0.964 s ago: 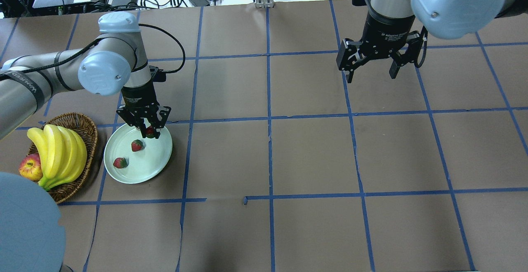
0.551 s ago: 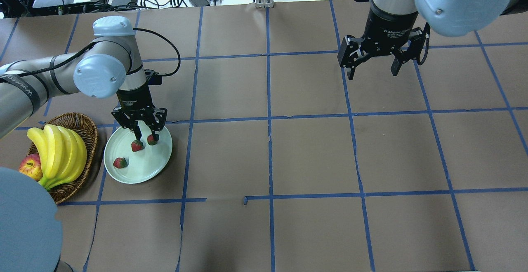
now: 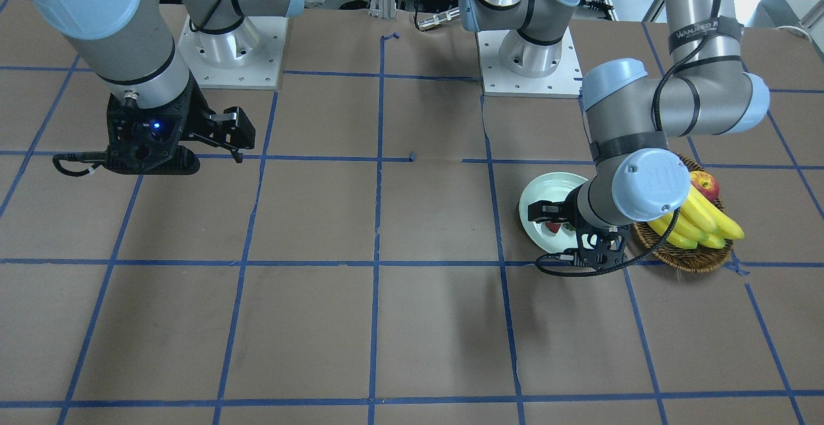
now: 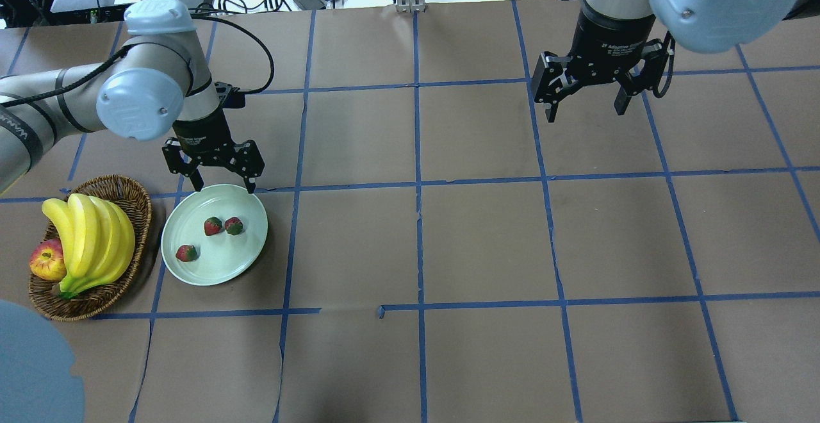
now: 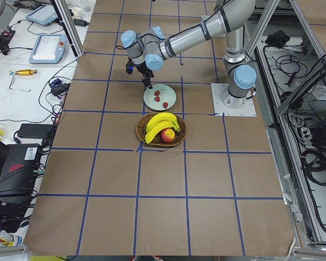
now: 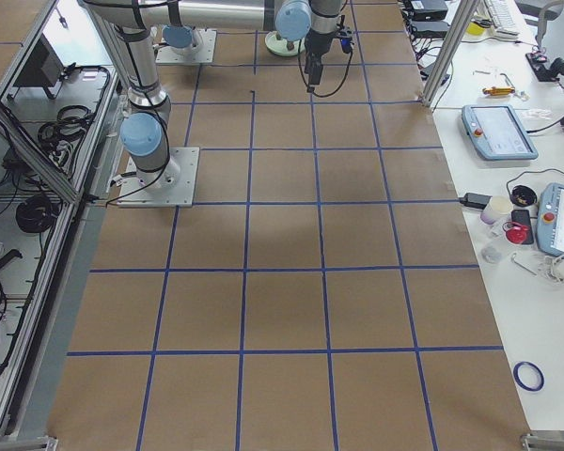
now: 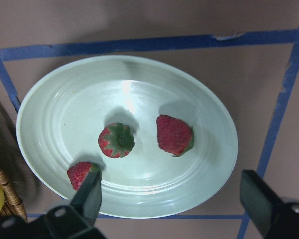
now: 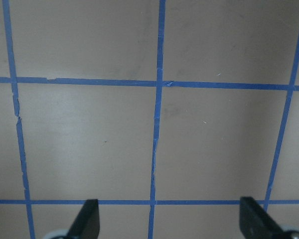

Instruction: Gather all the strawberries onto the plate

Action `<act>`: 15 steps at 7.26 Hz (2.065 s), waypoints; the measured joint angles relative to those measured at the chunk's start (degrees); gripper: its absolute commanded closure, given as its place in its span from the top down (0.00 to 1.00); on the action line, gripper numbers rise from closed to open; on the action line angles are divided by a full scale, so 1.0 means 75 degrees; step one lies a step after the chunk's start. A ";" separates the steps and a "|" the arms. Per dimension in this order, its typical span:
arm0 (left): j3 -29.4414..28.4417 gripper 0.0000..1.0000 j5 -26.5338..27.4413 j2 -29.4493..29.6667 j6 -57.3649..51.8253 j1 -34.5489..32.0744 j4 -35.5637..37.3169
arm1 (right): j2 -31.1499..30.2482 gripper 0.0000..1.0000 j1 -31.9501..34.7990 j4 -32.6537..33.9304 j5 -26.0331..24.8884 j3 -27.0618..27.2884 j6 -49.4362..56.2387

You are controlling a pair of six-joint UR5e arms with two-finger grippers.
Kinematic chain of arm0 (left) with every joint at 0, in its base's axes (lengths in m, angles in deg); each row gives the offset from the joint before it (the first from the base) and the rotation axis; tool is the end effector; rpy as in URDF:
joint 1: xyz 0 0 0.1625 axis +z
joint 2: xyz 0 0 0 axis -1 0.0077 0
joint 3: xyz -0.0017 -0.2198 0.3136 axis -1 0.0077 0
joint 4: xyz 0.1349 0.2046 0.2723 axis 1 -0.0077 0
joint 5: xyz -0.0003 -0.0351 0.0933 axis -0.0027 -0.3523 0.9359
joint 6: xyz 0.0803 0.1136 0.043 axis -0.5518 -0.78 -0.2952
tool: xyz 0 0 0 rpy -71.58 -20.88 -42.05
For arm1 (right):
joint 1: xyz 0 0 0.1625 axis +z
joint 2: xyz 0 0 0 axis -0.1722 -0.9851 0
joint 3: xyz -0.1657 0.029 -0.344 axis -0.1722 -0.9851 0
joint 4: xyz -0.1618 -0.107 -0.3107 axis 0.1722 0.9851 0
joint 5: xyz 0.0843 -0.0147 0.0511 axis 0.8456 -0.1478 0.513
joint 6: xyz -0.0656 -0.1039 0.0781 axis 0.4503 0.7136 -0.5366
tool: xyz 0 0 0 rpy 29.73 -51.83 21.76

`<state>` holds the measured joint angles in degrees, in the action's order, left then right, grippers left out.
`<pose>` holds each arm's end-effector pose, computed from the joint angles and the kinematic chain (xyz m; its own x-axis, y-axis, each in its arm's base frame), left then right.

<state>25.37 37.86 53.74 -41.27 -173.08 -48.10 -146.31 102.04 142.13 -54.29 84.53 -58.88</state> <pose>-0.0658 -0.4938 0.2072 -0.9984 0.0405 -0.0406 0.0268 0.9556 0.2936 0.1431 -0.4676 0.3630 -0.9978 -0.0408 0.0520 -0.0342 0.9921 0.1209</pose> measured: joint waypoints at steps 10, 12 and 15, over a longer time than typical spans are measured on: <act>-0.0706 1.00 -0.0377 -0.2487 0.1659 -0.1291 -0.1962 | -0.0115 1.00 0.0133 -0.0332 0.0261 -0.0154 -0.0598; -0.0697 1.00 -0.0392 -0.2537 0.1681 -0.1297 -0.2038 | -0.0220 1.00 0.0137 -0.0365 0.0205 -0.0237 -0.0596; -0.0639 1.00 -0.0383 -0.2457 0.1690 -0.1257 -0.1982 | -0.0269 1.00 0.0138 -0.0419 0.0205 -0.0363 -0.0593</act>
<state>20.58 34.99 35.31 -28.59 -182.51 -62.96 -148.33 103.08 138.99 -52.75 81.81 -63.33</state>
